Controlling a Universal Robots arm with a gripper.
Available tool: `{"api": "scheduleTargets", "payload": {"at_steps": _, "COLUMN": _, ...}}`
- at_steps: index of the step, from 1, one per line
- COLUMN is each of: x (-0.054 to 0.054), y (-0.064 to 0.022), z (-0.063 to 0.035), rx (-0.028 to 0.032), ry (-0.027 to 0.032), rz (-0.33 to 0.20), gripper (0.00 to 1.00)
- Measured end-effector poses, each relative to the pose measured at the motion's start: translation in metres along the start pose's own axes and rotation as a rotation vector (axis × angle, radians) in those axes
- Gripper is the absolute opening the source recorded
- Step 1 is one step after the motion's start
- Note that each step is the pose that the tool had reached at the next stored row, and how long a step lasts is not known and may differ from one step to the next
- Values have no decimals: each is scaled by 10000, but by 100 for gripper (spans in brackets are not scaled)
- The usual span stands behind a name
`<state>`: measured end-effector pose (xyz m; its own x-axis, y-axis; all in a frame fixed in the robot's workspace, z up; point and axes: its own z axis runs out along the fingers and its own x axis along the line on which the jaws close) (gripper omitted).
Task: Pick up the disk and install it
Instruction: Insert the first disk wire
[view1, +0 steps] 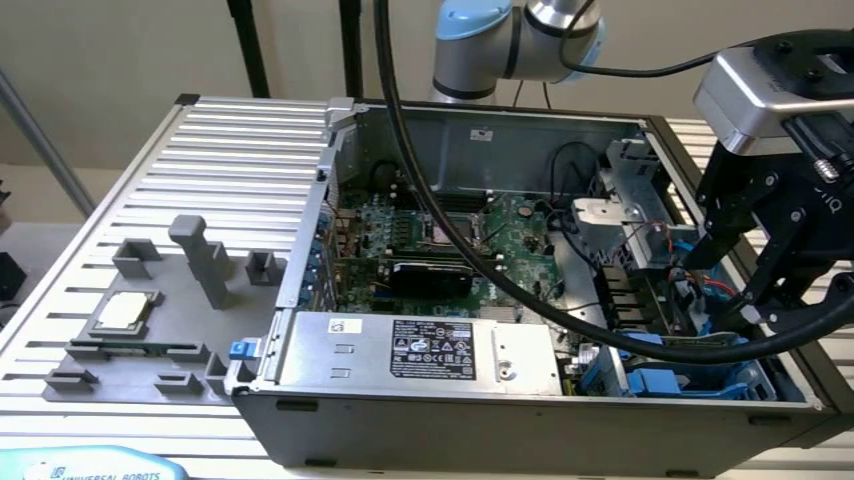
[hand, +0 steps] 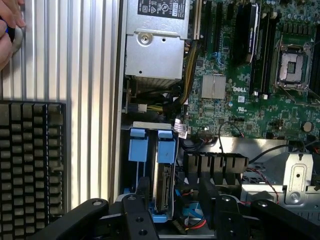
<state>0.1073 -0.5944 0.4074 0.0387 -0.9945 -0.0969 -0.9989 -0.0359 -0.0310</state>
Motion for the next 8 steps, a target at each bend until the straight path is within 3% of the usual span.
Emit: {"api": "scheduleTargets", "payload": {"at_steps": 8, "x": -3, "y": -349, "z": 34, "rx": -35, "ry": -3, "rz": 5, "gripper": 53}}
